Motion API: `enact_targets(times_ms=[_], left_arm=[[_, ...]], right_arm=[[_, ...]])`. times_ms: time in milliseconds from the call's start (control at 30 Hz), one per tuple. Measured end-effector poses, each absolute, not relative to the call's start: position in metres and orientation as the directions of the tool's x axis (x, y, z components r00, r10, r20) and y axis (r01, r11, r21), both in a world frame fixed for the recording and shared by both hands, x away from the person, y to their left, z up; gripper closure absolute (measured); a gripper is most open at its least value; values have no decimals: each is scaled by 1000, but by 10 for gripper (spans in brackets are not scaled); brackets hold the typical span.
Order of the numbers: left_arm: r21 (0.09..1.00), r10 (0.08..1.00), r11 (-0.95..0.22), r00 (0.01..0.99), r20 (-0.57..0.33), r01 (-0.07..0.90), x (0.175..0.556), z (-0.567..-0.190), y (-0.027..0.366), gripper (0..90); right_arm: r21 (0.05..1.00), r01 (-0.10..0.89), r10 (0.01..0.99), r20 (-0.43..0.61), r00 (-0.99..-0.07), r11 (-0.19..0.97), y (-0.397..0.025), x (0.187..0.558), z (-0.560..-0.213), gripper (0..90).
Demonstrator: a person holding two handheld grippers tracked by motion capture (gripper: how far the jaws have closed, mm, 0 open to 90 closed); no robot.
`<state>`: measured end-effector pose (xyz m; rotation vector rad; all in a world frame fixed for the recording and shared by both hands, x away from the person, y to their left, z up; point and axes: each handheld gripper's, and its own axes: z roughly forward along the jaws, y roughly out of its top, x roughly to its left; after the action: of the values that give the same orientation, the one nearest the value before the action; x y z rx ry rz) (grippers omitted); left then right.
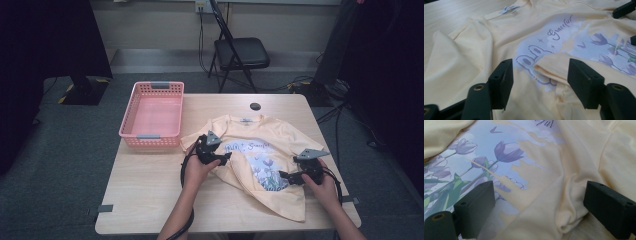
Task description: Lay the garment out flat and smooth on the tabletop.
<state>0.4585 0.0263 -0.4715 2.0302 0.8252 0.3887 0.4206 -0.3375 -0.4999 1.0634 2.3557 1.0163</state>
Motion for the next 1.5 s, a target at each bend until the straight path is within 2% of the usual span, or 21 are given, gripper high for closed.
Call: enact_targets(times_ms=[267,633,833,967,1100,1200,1500], left_arm=[[806,674,-413,737,-43,424,473,-484,7,513],[777,650,-446,758,-60,444,475,-496,3,643],[784,660,-419,746,-83,458,474,-499,5,657],[775,669,-410,736,-102,481,472,-498,3,738],[766,668,-442,741,-66,467,469,-495,-2,814],[765,666,-459,744,-40,452,466,-493,-5,832],[778,664,-438,746,-57,450,459,-481,4,838]], right_arm=[[737,498,759,-32,-651,458,-337,421,-500,91],[737,497,758,-32,-651,458,-337,421,-500,91],[737,497,759,-32,-650,457,-337,420,-500,91],[737,498,760,-32,-649,457,-337,420,-500,91],[737,499,760,-32,-649,457,-337,420,-500,91],[737,499,760,-31,-649,456,-337,420,-500,91],[737,499,760,-31,-649,456,-337,420,-500,91]])
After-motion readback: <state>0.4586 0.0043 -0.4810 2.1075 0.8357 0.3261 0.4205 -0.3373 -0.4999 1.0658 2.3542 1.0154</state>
